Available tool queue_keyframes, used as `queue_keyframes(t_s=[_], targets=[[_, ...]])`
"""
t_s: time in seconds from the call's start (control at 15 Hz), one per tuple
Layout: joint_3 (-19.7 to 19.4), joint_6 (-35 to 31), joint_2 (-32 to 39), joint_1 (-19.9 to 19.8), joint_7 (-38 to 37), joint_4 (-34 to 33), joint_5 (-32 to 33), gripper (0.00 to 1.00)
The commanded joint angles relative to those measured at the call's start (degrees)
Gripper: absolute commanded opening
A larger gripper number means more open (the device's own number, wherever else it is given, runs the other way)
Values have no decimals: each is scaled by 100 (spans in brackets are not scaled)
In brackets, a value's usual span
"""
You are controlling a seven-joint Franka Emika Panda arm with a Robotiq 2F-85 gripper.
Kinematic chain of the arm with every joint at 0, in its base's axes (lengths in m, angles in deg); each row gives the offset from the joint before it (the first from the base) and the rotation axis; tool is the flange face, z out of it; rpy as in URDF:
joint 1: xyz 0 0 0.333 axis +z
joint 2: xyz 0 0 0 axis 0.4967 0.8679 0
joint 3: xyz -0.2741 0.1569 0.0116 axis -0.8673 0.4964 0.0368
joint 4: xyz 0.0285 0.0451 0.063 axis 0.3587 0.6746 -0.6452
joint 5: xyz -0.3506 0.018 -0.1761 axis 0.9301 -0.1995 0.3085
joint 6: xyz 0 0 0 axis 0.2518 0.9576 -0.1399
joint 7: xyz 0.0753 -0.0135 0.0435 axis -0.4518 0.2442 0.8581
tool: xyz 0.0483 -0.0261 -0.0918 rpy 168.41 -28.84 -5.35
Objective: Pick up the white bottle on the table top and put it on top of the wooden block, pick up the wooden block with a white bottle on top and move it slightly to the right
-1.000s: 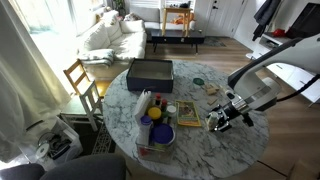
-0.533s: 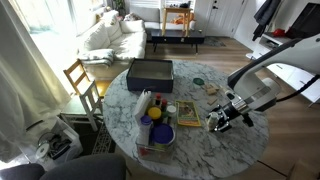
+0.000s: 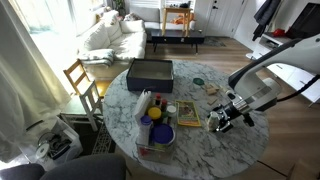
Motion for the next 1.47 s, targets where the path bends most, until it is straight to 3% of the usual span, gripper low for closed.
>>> queue_keyframes(t_s=[0.0, 0.27, 0.53, 0.87, 0.93, 1.0, 1.2, 1.4], targets=[[-173, -51, -10, 69, 175, 37, -41, 100], [-402, 100, -257, 34, -91, 264, 679, 100], [-740, 61, -721, -13, -670, 562, 1966, 100], [-993, 250, -1529, -49, -2441, 771, 3991, 100], [-1214, 323, -1670, 167, -2830, 771, 4384, 100], [-1044, 436, -1837, -19, -3280, 744, 4883, 100], [-909, 883, -2294, -36, -4548, 578, 5906, 100], [-745, 1507, -2568, 24, -5524, 293, 6244, 100]])
